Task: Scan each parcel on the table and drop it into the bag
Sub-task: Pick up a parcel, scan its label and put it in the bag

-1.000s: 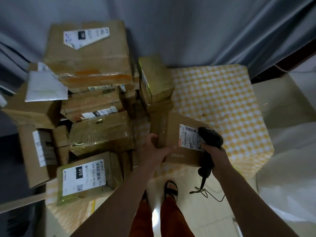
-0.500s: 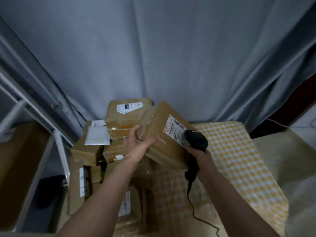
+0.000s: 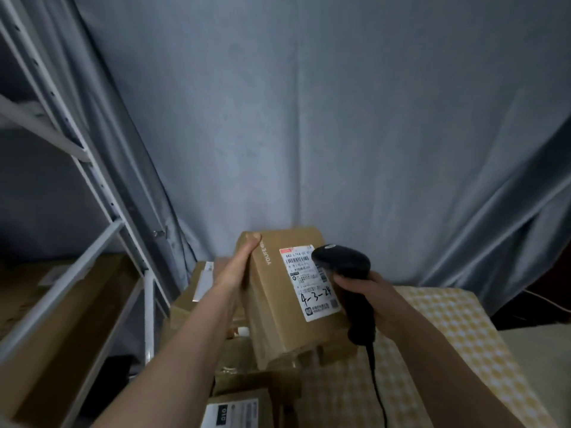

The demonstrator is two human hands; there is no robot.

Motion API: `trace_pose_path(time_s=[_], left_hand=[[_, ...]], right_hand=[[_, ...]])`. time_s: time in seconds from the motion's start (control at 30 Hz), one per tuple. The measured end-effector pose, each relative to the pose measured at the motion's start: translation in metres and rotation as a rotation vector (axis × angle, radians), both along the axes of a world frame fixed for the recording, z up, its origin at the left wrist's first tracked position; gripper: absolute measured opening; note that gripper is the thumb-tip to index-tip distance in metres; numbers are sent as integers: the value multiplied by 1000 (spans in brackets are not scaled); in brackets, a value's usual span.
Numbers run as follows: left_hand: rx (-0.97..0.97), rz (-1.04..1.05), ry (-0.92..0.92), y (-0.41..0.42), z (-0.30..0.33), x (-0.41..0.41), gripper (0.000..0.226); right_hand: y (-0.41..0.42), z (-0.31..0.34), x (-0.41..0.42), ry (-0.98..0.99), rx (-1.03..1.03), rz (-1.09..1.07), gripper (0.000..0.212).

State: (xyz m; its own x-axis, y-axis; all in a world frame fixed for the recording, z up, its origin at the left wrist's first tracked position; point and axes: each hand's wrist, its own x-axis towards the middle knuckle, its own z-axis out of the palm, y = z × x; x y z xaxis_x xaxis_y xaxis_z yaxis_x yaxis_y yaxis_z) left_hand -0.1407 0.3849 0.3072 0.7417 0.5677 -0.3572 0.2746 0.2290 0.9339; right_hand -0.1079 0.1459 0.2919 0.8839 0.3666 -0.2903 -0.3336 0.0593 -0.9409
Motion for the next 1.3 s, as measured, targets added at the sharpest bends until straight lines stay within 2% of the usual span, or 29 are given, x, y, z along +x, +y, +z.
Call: trace_pose_path(time_s=[0.1,0.13,0.23,0.3,0.47,0.63,0.8,0.93,1.1,1.3], left_hand=[[-94,-4,49,-6,-3,-4,105],[-108,-42,69,-7,-5,-5,97],[-157,-179,121,-9,-4,-12,46],[-162,-295,161,-10,-7,-12,38],[-125,-424,130,-11,-18,-16,66],[-130,-530,165,-9,-25,-20,76],[-118,-404,-34,1,-17,-6,110],[-46,-300,-137,13,-10,2,102],[27,-288,-171,22,-10,4,119],[23,-304,-189,26,-14,8,133]], right_hand=[[5,-6,-3,-12,3,29,27],[7,-9,-5,-15,0,35,27],[11,-16,-8,7,-31,39,32],[14,-17,-7,4,-48,37,32],[12,-2,-1,-71,-91,13,26],[9,15,-1,-179,-194,38,15],[15,32,-1,-278,-281,31,12],[20,41,-7,-358,-249,15,14],[28,34,-16,-348,-233,79,4],[31,35,-18,-357,-293,91,23]])
